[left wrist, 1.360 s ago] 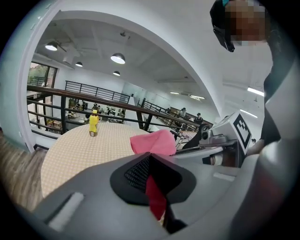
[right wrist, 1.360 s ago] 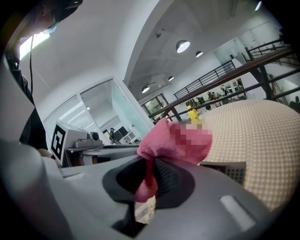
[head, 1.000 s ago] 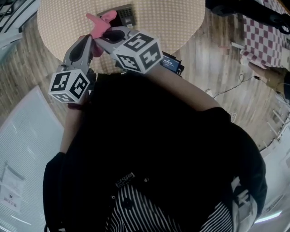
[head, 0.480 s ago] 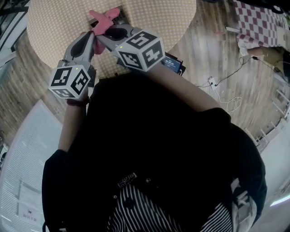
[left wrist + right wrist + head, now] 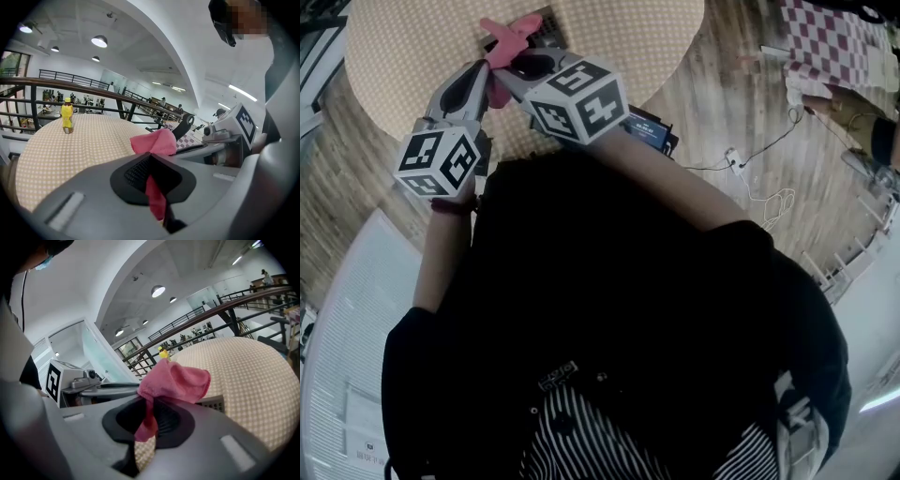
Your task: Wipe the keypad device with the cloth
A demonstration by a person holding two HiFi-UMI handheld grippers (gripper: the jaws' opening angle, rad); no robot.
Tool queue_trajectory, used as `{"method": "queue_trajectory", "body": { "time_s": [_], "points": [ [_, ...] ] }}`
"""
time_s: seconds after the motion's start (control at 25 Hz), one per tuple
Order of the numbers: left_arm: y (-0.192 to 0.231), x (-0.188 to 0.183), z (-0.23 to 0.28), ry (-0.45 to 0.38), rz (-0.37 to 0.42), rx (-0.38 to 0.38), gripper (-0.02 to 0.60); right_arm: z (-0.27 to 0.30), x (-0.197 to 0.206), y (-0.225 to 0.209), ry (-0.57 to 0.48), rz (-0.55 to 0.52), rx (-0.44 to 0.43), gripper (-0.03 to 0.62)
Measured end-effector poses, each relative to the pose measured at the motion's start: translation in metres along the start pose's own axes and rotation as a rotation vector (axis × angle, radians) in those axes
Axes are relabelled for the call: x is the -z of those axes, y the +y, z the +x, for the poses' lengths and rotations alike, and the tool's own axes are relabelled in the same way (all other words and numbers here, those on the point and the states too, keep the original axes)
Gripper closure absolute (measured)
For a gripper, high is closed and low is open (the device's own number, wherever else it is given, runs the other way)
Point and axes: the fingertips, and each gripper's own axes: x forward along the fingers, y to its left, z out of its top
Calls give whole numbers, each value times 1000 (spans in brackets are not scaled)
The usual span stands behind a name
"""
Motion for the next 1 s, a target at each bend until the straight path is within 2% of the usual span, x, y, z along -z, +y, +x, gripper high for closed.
{"method": "queue_trajectory", "body": {
  "time_s": [1.0],
  "points": [
    [15, 18, 43, 111, -9, 66, 578, 18, 11, -41, 48, 49, 30, 545]
  ]
}}
